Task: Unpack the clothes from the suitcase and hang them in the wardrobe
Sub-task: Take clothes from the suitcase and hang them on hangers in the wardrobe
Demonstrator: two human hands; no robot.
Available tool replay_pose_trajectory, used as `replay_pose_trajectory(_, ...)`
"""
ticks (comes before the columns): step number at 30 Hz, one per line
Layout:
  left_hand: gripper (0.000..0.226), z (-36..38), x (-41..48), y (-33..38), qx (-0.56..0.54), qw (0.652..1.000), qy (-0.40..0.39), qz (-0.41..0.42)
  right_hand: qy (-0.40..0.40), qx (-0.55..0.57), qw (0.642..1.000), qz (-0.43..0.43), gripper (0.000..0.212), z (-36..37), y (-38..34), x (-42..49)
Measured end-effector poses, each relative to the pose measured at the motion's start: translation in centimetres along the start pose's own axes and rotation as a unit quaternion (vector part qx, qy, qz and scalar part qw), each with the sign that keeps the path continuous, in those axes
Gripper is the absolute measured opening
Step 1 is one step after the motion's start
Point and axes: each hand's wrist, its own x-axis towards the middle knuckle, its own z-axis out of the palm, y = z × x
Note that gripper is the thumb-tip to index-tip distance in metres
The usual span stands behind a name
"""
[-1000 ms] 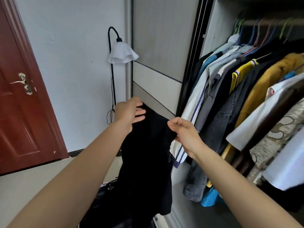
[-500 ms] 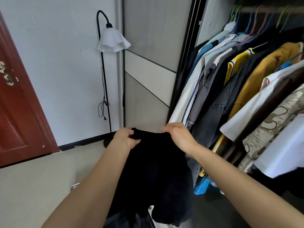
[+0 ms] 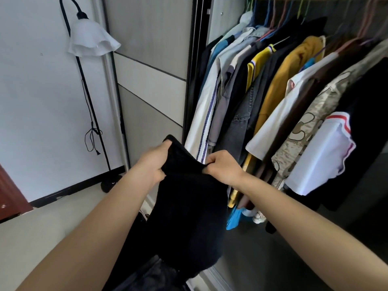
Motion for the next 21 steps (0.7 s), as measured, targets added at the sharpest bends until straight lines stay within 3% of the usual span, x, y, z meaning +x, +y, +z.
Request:
replay_pose_trajectory(2, 0.021, 1.4, -1.1, 1.1, 0.004, 0.999, -0.032, 0.012, 0.022, -0.146, 0.989, -0.002, 0.014, -1.4, 0.9, 0.5)
replay_pose_trajectory(4, 0.017, 2.8, -1.8, 2.2, -0.002, 0.998, -0.063, 0.016, 0.013, -0.214, 0.976, 0.032, 0.004, -4.4, 1.0, 0.5)
replay_pose_trajectory(9, 0.015, 6.2, -2.2, 4.4, -0.017, 0.987, -0.162, 0.007, 0.040, -0.152, 0.985, 0.065, 0.015, -12.3, -0.6, -1.8)
replay_pose_trajectory(12, 0.018, 9.6, -2.9, 5.6, -0.029, 0.980, -0.199, -0.002, 0.048, -0.180, 0.980, 0.072, 0.004, -15.4, -1.8, -3.7)
replay_pose_trajectory(15, 0.020, 14.4, -3.6, 6.6, -0.019, 0.970, -0.242, 0.013, 0.148, -0.216, 0.963, 0.069, 0.015, -20.5, -2.8, -4.8)
replay_pose_trajectory(18, 0.028, 19.4, -4.6, 7.0, -0.020, 0.956, -0.293, 0.018, 0.316, -0.271, 0.907, 0.070, 0.024, -27.5, -2.9, -6.3)
replay_pose_trajectory(21, 0.027, 21.6, -4.2, 6.7, -0.021, 0.961, -0.274, 0.024, 0.408, -0.310, 0.852, 0.112, 0.016, -32.0, -2.6, -7.2)
